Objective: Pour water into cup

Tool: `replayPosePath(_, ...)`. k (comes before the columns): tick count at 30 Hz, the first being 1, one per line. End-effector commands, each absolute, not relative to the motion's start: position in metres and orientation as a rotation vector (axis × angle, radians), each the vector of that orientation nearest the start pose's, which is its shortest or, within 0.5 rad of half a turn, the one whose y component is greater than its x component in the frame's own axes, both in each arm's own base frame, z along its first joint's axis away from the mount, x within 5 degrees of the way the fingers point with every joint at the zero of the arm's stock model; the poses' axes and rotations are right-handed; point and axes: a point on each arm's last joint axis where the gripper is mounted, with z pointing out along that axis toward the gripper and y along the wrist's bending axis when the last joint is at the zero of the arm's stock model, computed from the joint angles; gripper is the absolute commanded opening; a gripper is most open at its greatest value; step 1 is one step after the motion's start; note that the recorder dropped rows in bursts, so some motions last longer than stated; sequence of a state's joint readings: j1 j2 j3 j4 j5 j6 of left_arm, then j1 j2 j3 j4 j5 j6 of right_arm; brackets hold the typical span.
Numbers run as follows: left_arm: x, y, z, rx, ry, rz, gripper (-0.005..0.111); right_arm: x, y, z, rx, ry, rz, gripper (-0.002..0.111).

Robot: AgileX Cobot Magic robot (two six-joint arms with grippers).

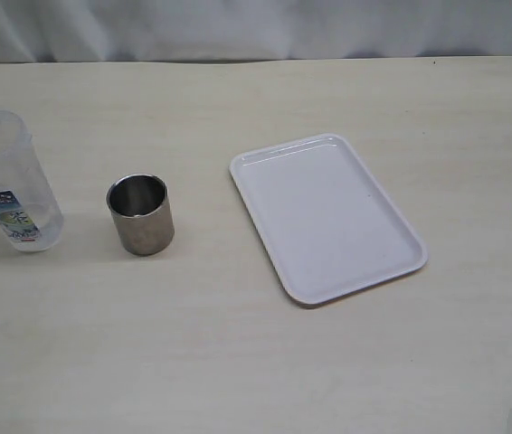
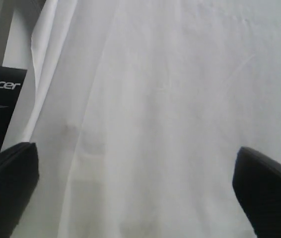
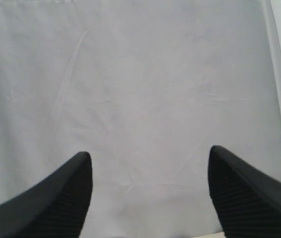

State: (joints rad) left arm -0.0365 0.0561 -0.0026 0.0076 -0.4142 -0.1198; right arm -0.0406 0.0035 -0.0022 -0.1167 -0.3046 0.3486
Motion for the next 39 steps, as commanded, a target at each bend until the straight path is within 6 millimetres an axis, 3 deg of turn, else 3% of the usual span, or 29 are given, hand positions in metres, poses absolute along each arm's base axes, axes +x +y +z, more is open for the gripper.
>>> replayPosePath(1, 0.07, -0.005, 0.243, -0.014, 1.214, -0.135, 0.105, 0.049, 0.001, 0.241, 0.124, 1.167, 0.187, 0.064)
replayPosePath(8, 0.109, -0.012, 0.224, 0.078, 1.42, -0.119, 0.105, 0.05, 0.001, 0.24, 0.125, 1.172, 0.186, 0.064)
replayPosePath(17, 0.138, -0.016, 0.194, 0.098, 1.615, -0.145, 0.105, 0.05, 0.001, 0.24, 0.126, 1.177, 0.186, 0.064)
replayPosePath(39, 0.166, -0.02, 0.144, 0.161, 1.793, -0.13, 0.105, 0.05, 0.001, 0.24, 0.126, 1.177, 0.186, 0.064)
